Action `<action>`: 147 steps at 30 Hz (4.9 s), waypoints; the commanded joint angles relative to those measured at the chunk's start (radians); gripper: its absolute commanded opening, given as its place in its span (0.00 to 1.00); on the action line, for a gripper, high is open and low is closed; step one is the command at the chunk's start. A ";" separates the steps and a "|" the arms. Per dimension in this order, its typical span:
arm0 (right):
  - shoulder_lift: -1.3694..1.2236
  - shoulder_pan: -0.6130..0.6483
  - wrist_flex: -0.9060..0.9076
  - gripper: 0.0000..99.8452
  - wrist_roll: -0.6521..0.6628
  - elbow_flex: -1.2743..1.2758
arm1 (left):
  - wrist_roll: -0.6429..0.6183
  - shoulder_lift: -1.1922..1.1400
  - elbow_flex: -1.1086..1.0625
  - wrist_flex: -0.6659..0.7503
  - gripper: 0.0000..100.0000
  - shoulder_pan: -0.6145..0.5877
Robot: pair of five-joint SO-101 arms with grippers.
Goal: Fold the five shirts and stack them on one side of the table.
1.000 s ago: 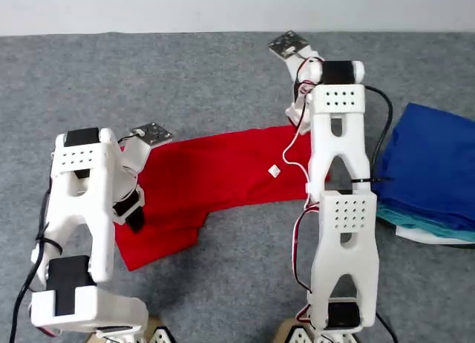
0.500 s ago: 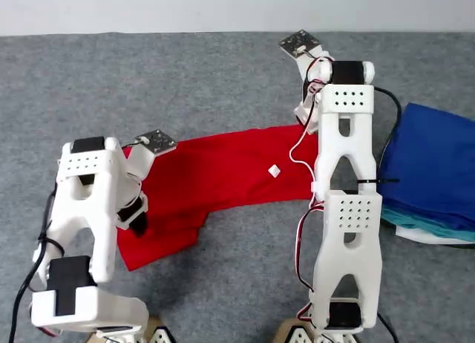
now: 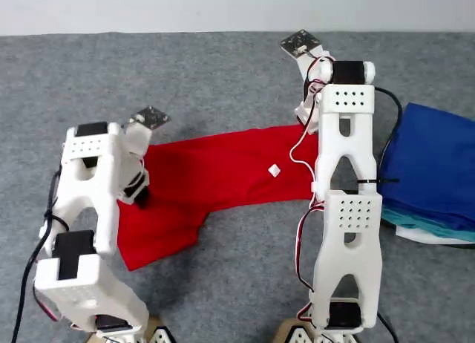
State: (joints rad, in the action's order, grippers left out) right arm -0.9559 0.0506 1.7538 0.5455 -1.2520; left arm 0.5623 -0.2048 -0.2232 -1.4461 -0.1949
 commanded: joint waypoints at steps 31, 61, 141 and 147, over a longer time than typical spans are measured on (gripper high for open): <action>0.081 -0.004 0.044 0.01 -0.011 -0.049 | 0.025 0.463 -0.191 -0.302 0.10 0.133; 0.081 -0.012 0.045 0.01 -0.011 -0.048 | 0.025 -0.009 -0.151 0.064 0.11 -0.034; 0.114 0.180 -0.113 0.16 -0.155 0.305 | -0.074 0.427 -0.418 -0.135 0.11 -0.009; 0.048 0.168 -0.010 0.13 -0.155 0.302 | -0.101 0.427 -0.421 -0.143 0.11 -0.014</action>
State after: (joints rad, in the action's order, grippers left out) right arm -0.9191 0.2240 1.6801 0.3951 -0.8899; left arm 0.4902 0.1834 -0.6467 -1.5950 -0.2087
